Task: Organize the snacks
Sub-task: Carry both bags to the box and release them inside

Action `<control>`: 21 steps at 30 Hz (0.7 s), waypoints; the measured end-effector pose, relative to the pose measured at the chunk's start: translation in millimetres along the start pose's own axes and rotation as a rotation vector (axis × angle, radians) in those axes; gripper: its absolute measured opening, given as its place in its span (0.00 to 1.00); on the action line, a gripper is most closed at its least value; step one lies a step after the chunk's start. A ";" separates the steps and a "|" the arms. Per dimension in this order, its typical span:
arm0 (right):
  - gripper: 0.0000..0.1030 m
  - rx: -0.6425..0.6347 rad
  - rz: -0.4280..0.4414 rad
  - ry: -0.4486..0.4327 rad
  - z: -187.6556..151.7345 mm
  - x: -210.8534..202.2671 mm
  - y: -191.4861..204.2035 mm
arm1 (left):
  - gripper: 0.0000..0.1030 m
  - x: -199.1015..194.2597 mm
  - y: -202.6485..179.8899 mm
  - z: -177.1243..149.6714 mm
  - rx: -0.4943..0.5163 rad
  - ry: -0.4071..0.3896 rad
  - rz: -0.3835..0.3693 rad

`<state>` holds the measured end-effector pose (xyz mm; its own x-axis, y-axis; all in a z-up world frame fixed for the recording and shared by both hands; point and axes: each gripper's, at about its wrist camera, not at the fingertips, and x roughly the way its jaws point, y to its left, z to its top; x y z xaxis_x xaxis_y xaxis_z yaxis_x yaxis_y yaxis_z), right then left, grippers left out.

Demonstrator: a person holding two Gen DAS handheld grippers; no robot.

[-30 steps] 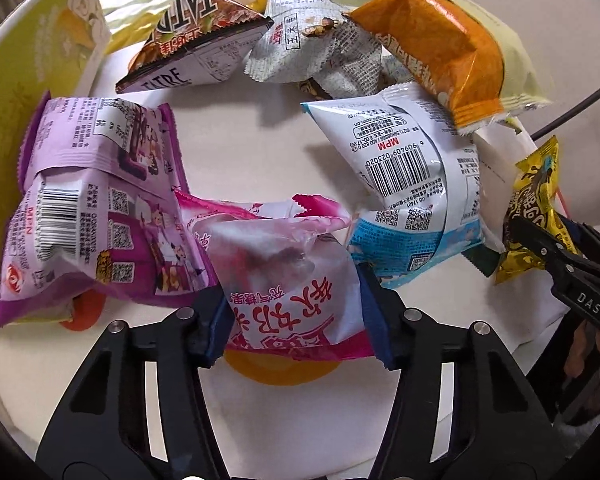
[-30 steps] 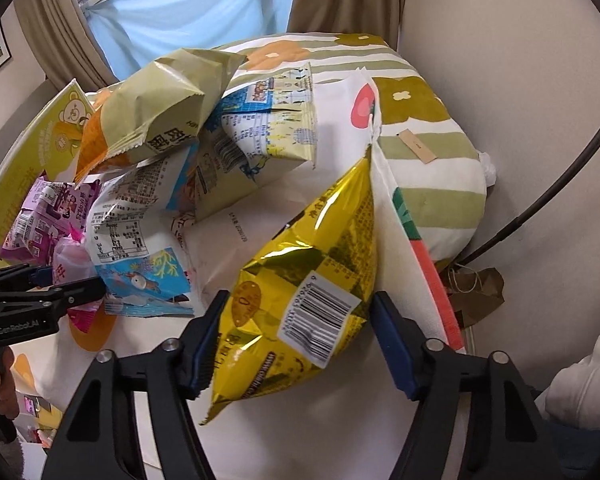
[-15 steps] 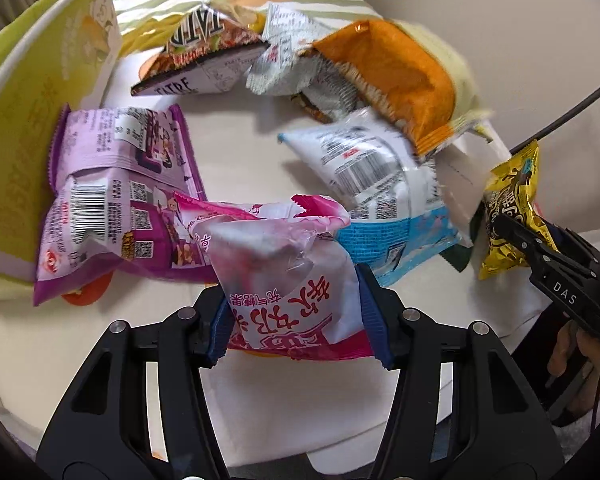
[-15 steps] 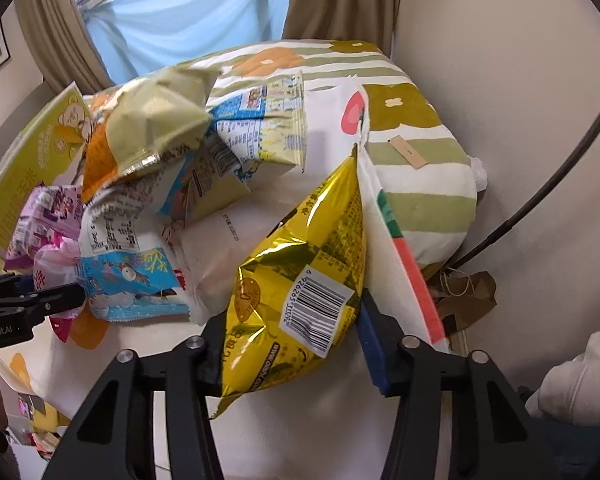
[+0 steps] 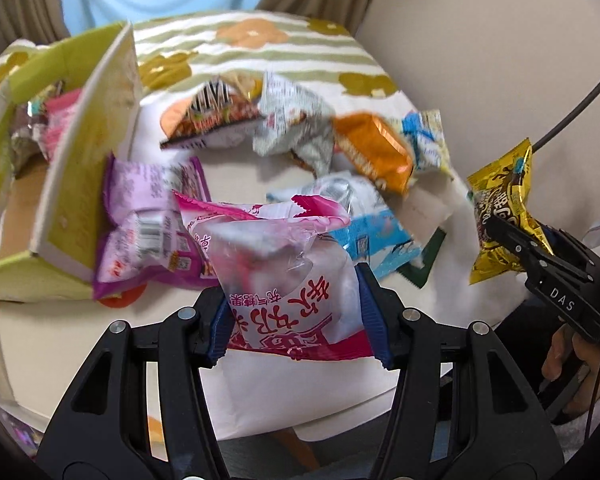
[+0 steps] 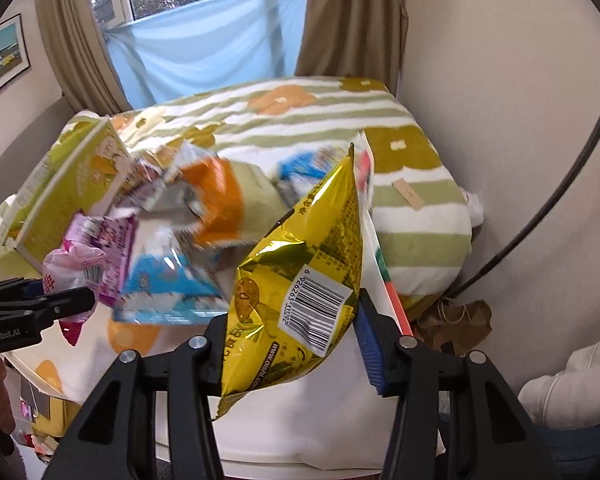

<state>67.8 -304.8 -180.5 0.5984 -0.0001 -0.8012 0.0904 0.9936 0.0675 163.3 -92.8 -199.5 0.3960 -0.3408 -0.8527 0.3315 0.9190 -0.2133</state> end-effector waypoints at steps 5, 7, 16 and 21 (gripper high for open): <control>0.44 -0.037 0.022 -0.040 13.7 -13.5 16.9 | 0.50 -24.1 1.6 8.7 -0.004 -0.055 -0.003; 0.44 -0.049 0.034 -0.049 18.1 -16.7 23.5 | 0.50 -34.4 4.7 11.7 -0.013 -0.074 -0.011; 0.44 -0.143 0.137 -0.124 61.6 -37.9 85.5 | 0.50 -88.7 45.3 40.3 -0.036 -0.188 0.022; 0.44 -0.196 0.211 -0.158 89.9 -37.7 137.2 | 0.50 -113.1 90.2 56.3 -0.063 -0.219 0.066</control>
<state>129.2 -178.6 -87.6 0.7052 0.2055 -0.6786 -0.1940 0.9765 0.0942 196.6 17.5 -95.4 0.5940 -0.3080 -0.7431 0.2473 0.9490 -0.1957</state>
